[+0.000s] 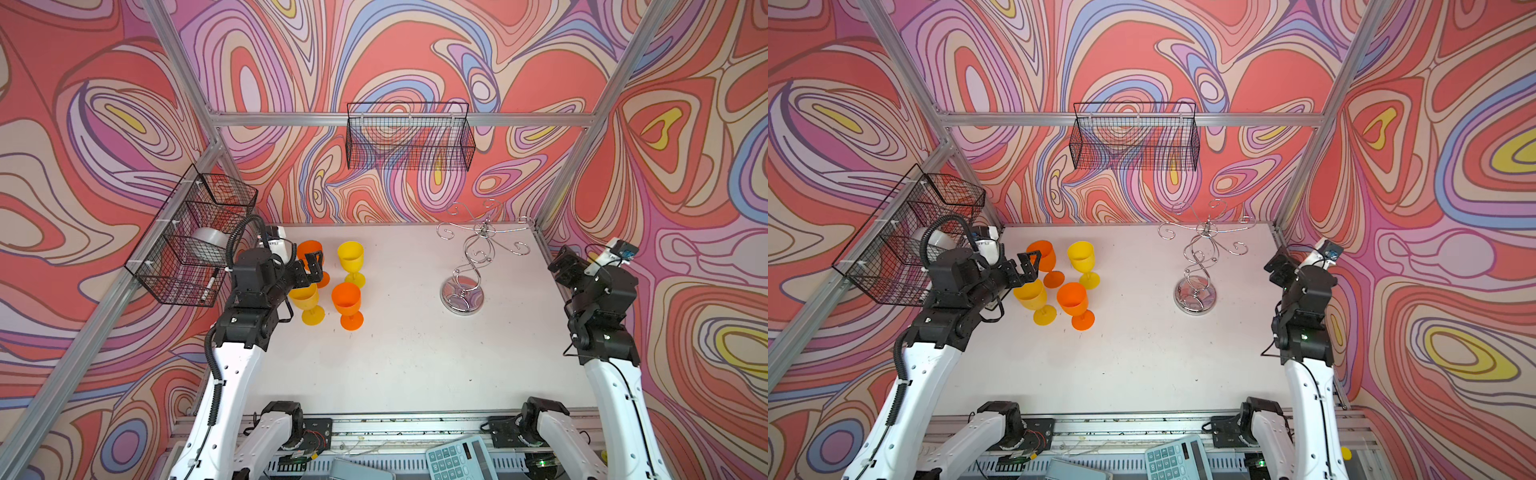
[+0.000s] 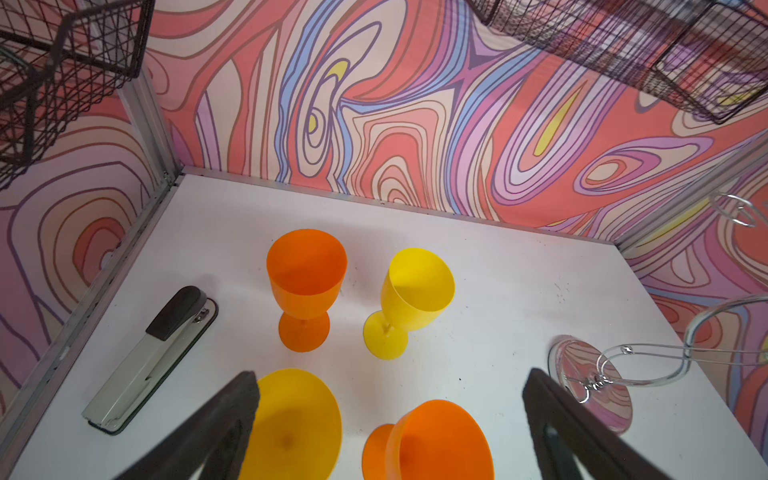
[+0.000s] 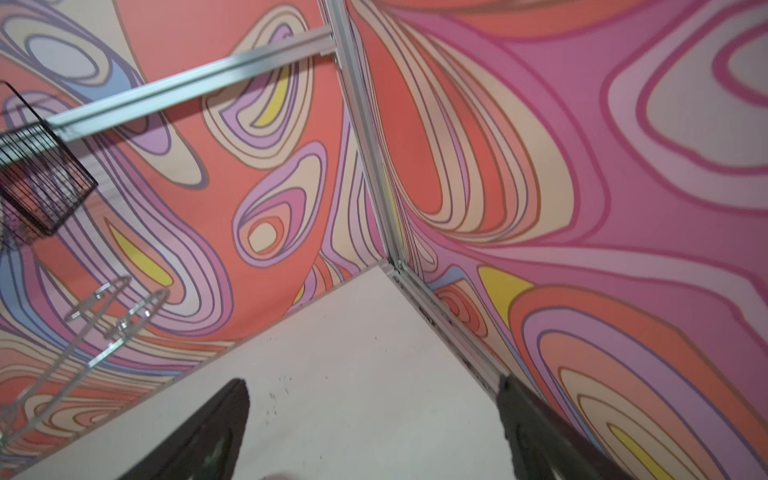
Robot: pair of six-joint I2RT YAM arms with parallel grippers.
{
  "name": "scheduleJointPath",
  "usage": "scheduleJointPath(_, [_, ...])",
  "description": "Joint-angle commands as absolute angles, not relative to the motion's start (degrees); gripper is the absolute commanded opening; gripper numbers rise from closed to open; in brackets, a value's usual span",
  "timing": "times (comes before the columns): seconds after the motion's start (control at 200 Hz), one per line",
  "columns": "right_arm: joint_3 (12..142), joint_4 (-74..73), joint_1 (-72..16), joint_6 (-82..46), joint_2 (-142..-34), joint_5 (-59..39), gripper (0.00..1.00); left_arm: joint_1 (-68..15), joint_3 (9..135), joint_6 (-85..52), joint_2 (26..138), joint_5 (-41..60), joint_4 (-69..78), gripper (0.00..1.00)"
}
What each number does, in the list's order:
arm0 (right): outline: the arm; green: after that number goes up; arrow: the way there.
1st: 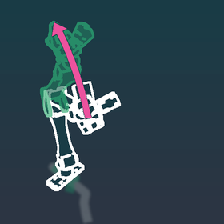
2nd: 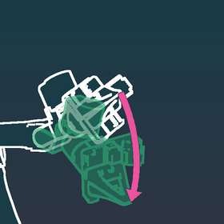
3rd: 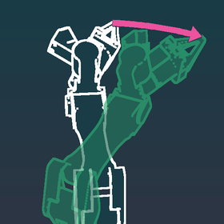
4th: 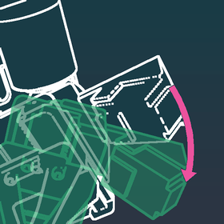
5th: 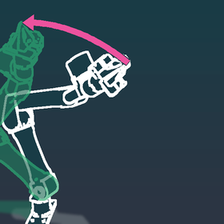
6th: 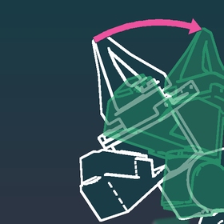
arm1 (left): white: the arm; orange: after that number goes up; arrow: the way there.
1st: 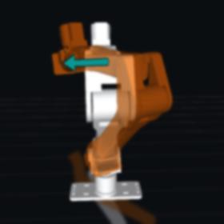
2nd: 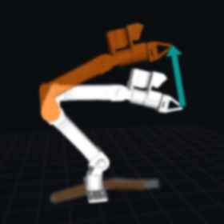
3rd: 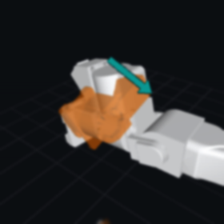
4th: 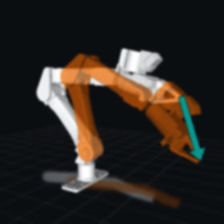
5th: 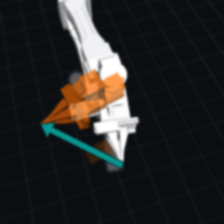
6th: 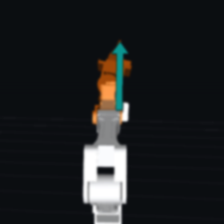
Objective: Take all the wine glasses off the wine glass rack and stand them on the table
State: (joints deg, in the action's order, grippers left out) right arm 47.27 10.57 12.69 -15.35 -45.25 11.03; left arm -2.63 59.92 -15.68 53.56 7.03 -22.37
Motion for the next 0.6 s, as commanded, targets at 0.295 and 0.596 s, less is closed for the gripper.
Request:
scheduleJointPath(0.295, [28.5, -8.4, 12.8, -17.1, -41.8, 9.8, 0.98, -6.3, 44.1, -11.5, 50.8, -2.6, -5.9, 0.99])
scheduleJointPath(0.596, [17.4, -21.8, 12.0, -14.8, -42.7, 9.2, 0.96, -11.9, 32.2, -4.3, 50.7, -7.9, 9.4, 1.00])
